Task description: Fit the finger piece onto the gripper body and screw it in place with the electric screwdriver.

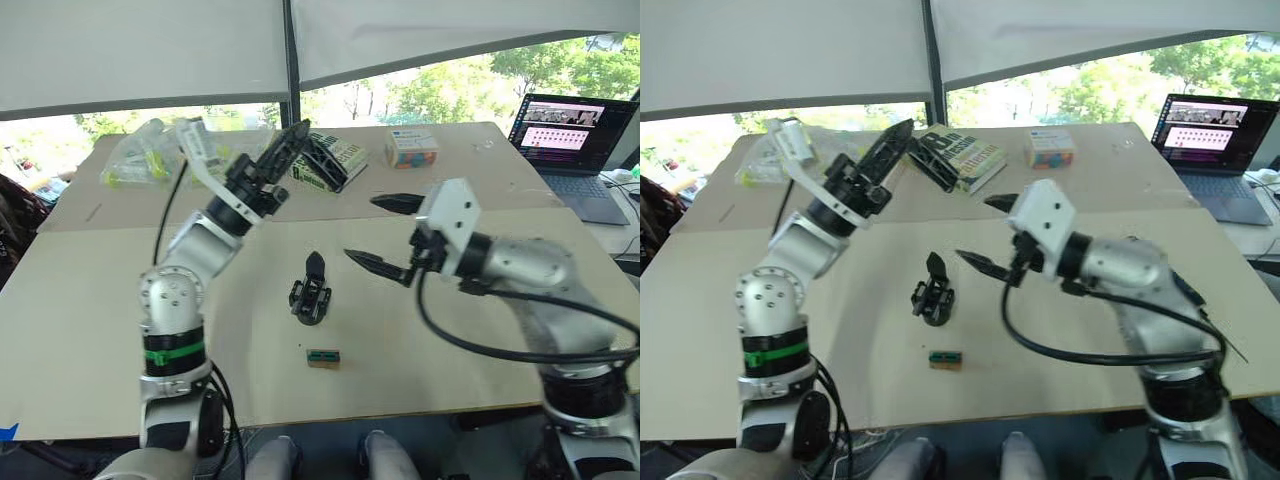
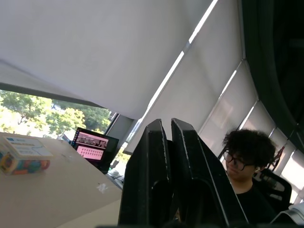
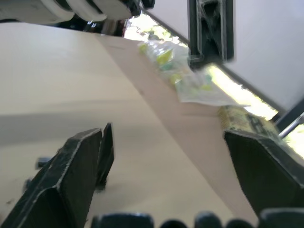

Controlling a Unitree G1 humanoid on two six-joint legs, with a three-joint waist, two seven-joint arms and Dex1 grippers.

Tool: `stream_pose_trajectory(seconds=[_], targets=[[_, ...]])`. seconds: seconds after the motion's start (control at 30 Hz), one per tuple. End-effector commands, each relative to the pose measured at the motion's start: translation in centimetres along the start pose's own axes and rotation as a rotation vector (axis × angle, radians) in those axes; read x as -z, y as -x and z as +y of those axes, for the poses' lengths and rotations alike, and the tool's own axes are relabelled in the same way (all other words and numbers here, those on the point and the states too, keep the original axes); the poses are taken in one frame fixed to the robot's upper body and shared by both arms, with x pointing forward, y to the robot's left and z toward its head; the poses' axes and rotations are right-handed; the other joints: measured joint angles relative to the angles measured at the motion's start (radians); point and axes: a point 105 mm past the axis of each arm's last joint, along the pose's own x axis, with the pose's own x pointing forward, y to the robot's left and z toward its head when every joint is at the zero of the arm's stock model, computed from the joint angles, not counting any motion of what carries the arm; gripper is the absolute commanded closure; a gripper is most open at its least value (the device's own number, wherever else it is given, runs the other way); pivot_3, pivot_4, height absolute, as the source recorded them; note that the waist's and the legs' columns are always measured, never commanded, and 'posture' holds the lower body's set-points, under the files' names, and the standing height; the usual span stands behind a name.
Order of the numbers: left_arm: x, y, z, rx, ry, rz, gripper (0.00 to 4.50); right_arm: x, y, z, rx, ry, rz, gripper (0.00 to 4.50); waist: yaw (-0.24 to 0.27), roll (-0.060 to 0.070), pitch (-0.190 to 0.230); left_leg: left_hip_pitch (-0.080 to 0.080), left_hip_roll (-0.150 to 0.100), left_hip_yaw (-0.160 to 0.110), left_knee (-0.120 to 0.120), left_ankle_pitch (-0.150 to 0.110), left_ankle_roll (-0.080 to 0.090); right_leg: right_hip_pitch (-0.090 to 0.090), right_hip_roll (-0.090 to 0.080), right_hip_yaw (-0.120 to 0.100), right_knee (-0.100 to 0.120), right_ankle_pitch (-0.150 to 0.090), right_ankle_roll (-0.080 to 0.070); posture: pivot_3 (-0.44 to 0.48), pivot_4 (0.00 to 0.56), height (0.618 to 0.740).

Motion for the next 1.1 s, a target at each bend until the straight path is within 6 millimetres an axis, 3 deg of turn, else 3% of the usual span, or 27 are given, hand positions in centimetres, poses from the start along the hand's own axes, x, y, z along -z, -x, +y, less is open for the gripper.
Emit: stream_pose_trajectory(seconds=[0.03,0.2,0.37,0.6,1.03,1.1], targets=[[-0.3,1.1,-1.6,0.17,0.01,0.168,4.5,-0.8,1.6,-0.3,-0.136,-0.15,-0.002,0.02,-0.004,0.0,0.0,0.0,0.0,0.0,0.0,0.0,0.0,0.0,0.0,0.0,0.0,0.0,0.0,0.0,0.15,0.74],[1.5,3.2,-2.3,0.269,0.024,0.433,4.5,-1.0,1.7,0.6,-0.277,-0.399,0.053,0.02,-0.001,0.0,0.0,0.001,0.0,0.0,-0.001,0.0,0.0,0.0,0.0,0.0,0.001,0.0,0.0,0.0,0.15,0.74],[3.3,4.2,-3.0,0.345,0.057,0.558,4.5,-2.0,-0.2,2.2,-0.408,-0.62,0.09,0.02,0.003,0.0,0.0,0.0,0.0,0.0,-0.001,0.0,0.0,0.0,-0.001,0.0,0.0,0.0,-0.001,0.0,0.15,0.74],[4.4,4.3,-3.4,0.385,0.075,0.587,4.5,-2.9,-2.0,4.8,-0.543,-0.708,0.172,0.02,0.003,0.0,0.0,-0.002,0.0,0.0,-0.001,0.0,0.0,-0.003,-0.002,0.0,0.0,0.0,-0.001,0.0,0.15,0.74],[5.6,4.6,-3.7,0.403,0.091,0.618,4.5,-3.1,-3.8,6.1,-0.555,-0.75,0.174,0.02,0.001,0.0,0.0,-0.002,0.0,0.0,-0.001,0.0,0.0,-0.003,-0.002,0.0,0.001,0.0,-0.001,0.0,0.15,0.74],[5.6,4.7,-3.8,0.404,0.092,0.619,4.5,-3.0,-3.8,6.1,-0.547,-0.753,0.176,0.54,0.001,0.0,0.0,-0.002,0.0,0.0,-0.001,0.0,0.0,-0.003,-0.002,0.0,0.001,0.0,-0.001,0.0,0.15,0.74]])
